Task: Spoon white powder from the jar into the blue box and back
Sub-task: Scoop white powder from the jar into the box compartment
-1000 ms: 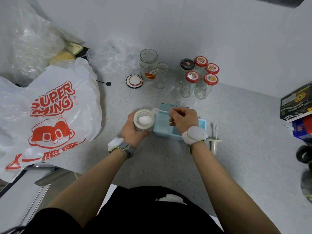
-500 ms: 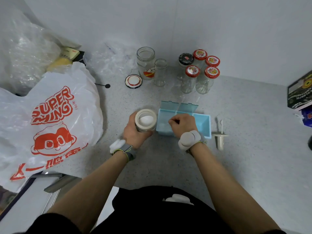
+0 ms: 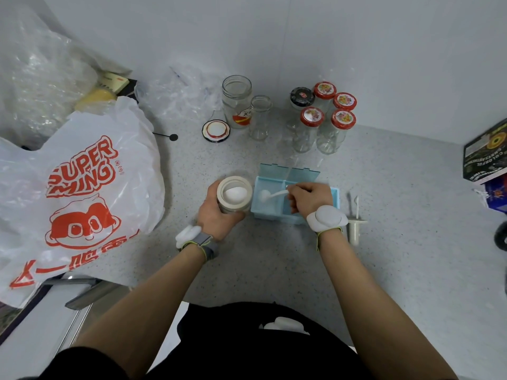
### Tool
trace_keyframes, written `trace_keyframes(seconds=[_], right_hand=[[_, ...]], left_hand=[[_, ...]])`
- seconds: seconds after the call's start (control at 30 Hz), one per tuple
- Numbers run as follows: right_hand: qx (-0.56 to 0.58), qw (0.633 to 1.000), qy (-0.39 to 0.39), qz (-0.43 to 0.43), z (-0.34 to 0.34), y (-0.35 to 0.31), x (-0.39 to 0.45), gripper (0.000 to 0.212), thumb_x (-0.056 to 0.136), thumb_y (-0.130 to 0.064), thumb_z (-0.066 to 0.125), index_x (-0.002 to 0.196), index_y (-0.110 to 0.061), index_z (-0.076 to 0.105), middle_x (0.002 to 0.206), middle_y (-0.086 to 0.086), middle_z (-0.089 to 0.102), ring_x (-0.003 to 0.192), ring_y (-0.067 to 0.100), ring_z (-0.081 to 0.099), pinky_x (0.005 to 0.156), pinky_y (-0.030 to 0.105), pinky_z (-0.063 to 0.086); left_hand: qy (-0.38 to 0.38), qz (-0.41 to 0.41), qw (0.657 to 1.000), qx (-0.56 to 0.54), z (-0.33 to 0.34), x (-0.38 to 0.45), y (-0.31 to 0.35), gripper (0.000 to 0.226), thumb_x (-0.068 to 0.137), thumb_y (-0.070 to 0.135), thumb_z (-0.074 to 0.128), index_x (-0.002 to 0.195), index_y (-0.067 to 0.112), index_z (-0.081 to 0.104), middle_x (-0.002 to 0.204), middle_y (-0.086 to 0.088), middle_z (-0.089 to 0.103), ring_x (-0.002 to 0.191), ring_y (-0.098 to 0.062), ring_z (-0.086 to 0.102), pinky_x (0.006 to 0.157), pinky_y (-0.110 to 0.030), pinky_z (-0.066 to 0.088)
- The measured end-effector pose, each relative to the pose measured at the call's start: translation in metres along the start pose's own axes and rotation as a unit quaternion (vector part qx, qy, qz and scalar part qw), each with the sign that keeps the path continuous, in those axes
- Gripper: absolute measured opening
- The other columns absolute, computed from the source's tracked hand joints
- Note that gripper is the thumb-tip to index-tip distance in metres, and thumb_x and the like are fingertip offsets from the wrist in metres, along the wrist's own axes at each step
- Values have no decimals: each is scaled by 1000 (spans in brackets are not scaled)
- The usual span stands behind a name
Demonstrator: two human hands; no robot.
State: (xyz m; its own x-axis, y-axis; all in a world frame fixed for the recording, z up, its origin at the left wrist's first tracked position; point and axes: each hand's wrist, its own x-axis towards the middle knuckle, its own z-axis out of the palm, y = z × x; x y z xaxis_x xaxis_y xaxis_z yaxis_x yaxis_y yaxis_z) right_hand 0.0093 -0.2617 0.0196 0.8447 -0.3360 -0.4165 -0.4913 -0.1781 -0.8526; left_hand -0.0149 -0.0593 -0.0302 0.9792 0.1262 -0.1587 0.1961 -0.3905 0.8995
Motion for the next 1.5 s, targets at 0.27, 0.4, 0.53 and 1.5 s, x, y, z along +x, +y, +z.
trace_keyframes(seconds=[0.27,0.4,0.53,1.5], right_hand=[[19,1000,1,-14,-3,-8,0,19,83,-9,62,66,-11,68,57,6,63,40,16,52,56,37,56],[36,999,2,-35,-4,-22,-3,19,83,-9,62,66,-12,68,58,5,64,40,13,51,51,31,51],[46,997,-8,-66,3,-40,-12,18,83,-10,63,67,-12,70,58,4,65,43,14,52,50,28,50],[-316,904,-44,-285,10,1,-3,16,85,-12,60,78,-3,71,76,18,68,77,33,61,71,34,47]], left_hand=[[-2,-3,1000,6,0,0,1,88,67,19,85,141,28,38,117,15,56,106,-8,55,86,-22,43],[-2,1,1000,9,-1,0,0,86,68,21,85,140,28,38,118,14,55,106,-8,54,87,-23,44],[-1,-3,1000,1,0,0,0,84,68,22,84,139,30,39,117,13,56,105,-10,56,86,-24,45],[-2,-2,1000,10,0,1,-2,88,67,20,85,141,28,38,120,12,57,107,-10,55,86,-22,43]])
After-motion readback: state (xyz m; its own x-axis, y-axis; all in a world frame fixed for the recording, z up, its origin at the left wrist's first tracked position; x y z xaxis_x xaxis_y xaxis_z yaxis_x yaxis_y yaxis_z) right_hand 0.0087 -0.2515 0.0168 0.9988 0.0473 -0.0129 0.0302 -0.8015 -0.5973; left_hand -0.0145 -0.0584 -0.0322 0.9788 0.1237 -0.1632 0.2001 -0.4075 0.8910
